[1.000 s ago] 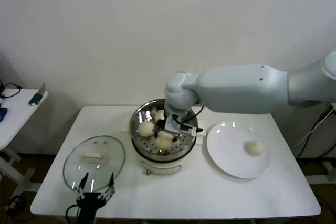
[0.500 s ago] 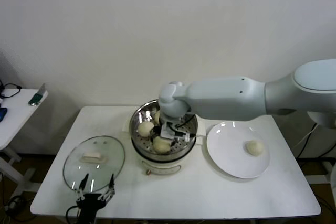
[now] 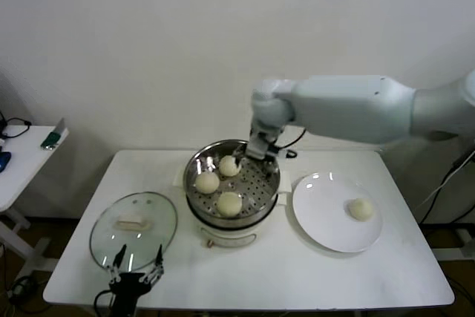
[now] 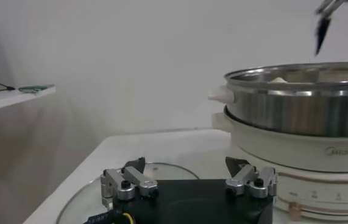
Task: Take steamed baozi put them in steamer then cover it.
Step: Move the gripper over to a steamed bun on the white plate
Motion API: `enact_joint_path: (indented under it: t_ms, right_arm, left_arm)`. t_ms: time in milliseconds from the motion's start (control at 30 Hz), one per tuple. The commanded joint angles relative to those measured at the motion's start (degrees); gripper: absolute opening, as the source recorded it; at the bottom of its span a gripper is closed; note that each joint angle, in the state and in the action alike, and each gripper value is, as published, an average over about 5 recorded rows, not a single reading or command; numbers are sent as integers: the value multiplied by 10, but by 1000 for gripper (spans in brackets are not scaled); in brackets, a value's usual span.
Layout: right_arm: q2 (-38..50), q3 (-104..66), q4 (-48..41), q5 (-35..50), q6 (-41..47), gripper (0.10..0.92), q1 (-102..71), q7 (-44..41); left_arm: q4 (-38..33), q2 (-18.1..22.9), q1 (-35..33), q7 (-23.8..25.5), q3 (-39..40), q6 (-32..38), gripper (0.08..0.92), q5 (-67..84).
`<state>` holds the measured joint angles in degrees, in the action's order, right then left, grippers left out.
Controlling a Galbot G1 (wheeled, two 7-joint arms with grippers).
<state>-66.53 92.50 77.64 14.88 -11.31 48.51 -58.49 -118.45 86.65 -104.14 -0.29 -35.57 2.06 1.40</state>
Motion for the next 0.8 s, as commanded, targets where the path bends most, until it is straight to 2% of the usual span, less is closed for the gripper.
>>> enact_joint_path:
  t_ms: [33,167,333,800]
  right_arm:
    - [184,141,-28,207,125,823,103,-38]
    - [263,143,-21,182,184,823,45,-11]
    - [309,79,-54,91,209,823,-56,3]
    - [292,-109,-178,-27,211,823,-285,15]
  left_arm:
    - [-1,-1,1,0,1,-1,823,0]
    - [-3,-1,6,2,0,-3,823,1]
    - [-7,-1,8,3,-4,-5,823,6]
    - [5,6,3,3,-7,-4,823,1]
